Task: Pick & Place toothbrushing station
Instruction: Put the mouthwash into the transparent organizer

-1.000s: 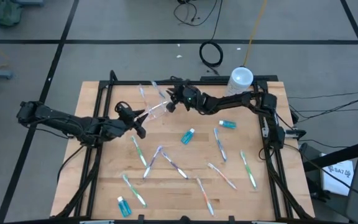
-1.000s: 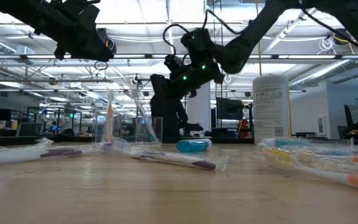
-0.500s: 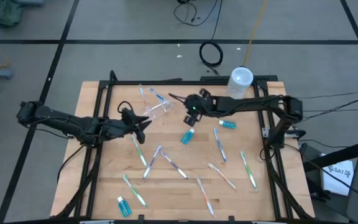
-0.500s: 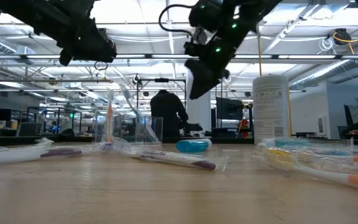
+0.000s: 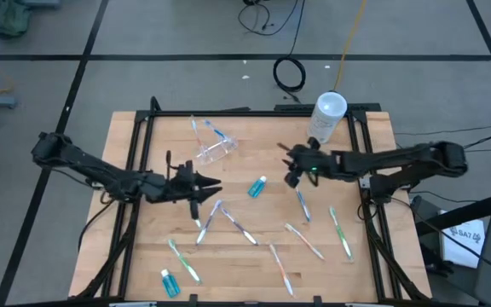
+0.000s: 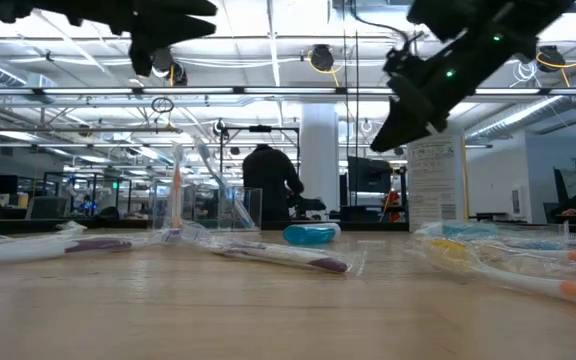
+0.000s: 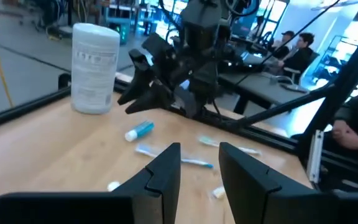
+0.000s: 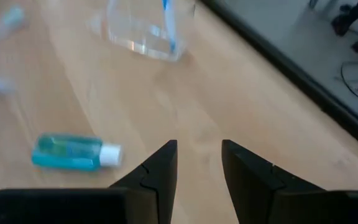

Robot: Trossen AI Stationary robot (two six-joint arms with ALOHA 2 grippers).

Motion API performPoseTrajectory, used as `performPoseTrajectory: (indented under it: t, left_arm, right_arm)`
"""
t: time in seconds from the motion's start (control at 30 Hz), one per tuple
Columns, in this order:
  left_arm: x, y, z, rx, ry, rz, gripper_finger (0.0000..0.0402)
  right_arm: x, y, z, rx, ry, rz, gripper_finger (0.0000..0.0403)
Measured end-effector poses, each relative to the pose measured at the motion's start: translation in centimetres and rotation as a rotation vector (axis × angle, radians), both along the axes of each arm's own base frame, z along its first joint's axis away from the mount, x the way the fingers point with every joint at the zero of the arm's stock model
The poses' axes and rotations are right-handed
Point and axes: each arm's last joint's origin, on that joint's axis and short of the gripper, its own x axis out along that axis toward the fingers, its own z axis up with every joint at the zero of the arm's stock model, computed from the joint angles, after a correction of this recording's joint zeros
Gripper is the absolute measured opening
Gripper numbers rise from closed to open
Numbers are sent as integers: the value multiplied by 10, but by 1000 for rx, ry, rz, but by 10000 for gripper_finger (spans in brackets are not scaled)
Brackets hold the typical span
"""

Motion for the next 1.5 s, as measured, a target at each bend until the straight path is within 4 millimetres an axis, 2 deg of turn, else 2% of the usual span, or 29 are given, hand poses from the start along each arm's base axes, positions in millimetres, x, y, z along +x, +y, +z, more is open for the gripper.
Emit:
performPoseTrajectory:
  t: [0.17,0.27,0.37,0.5,0.63,0.73,0.9,1.03,1.23,1.37,1.5]
  left_arm:
    - [28,-5,-6,7,66,-21,115]
    - [44,-12,2,32,163,-47,115]
    - [54,-23,20,46,257,-41,115]
    - [53,-40,48,-6,383,-30,115]
    - [40,-60,74,-119,535,-62,115]
    - [28,-75,75,-269,684,-29,115]
    - [9,-106,62,-777,961,-37,115]
    - [-9,-138,49,-1039,1230,-10,115]
    - [-25,-175,24,-1167,1284,279,115]
    - [-32,-196,-1,-1161,1300,419,115]
    - [-37,-214,-26,-1175,1394,569,115]
  right_arm:
    - [-22,2,6,-12,-183,0,120]
    - [-31,3,4,-18,-247,1,120]
    - [-36,4,2,-24,-303,1,121]
    - [-38,4,2,-31,-321,5,121]
    - [-37,4,3,-32,-329,5,121]
    - [-37,4,3,-32,-328,5,120]
    - [-37,4,2,-23,-330,1,120]
    - [-37,6,-2,60,-307,57,119]
    - [-37,10,-4,124,-293,162,118]
    - [-36,10,-4,124,-293,160,118]
    - [-36,13,-4,126,-293,176,118]
